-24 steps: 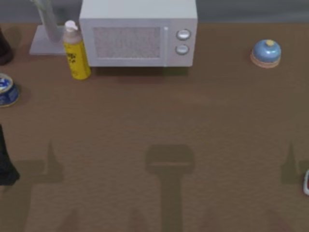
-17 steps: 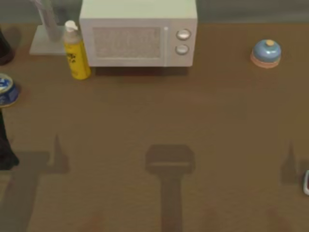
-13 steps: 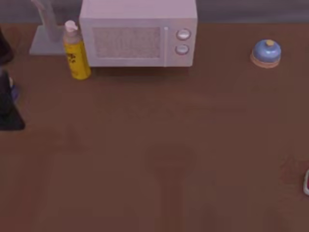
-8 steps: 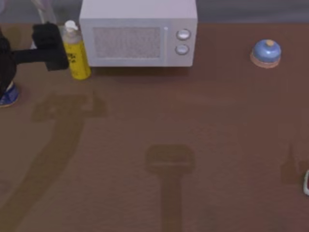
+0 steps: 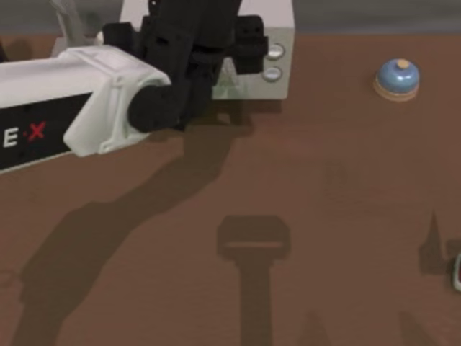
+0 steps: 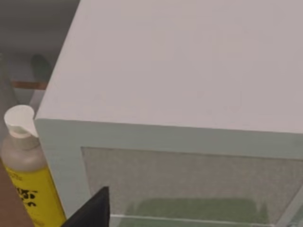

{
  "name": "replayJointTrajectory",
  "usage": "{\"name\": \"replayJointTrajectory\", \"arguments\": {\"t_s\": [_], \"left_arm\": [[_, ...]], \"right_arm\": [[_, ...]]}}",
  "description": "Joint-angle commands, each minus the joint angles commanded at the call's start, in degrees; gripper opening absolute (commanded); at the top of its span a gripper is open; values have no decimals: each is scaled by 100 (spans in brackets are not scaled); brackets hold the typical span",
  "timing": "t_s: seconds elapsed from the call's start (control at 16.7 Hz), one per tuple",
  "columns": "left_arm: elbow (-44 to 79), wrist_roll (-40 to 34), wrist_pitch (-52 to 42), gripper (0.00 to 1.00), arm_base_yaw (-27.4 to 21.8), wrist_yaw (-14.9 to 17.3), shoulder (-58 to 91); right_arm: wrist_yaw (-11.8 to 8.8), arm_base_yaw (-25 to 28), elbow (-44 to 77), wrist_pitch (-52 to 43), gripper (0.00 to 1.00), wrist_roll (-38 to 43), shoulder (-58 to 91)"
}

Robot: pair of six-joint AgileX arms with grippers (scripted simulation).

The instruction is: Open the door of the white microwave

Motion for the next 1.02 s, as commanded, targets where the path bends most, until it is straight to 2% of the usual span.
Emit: {"name": "replayJointTrajectory", "arguments": {"t_s": [0.18,0.36,0.72,1.02], "left_arm": [[675,-187,13,100,-381,-313,949],[981,-272,27,100,-557,-447,1350],[985,-263,33,100,-532,-431,1369],[1699,-41,247,100,-226,-155,2151]], "right_arm": [[0,0,0,0,100,0,0],[0,0,0,0,100,0,0],[0,0,0,0,100,0,0],[0,0,0,0,100,0,0]]}}
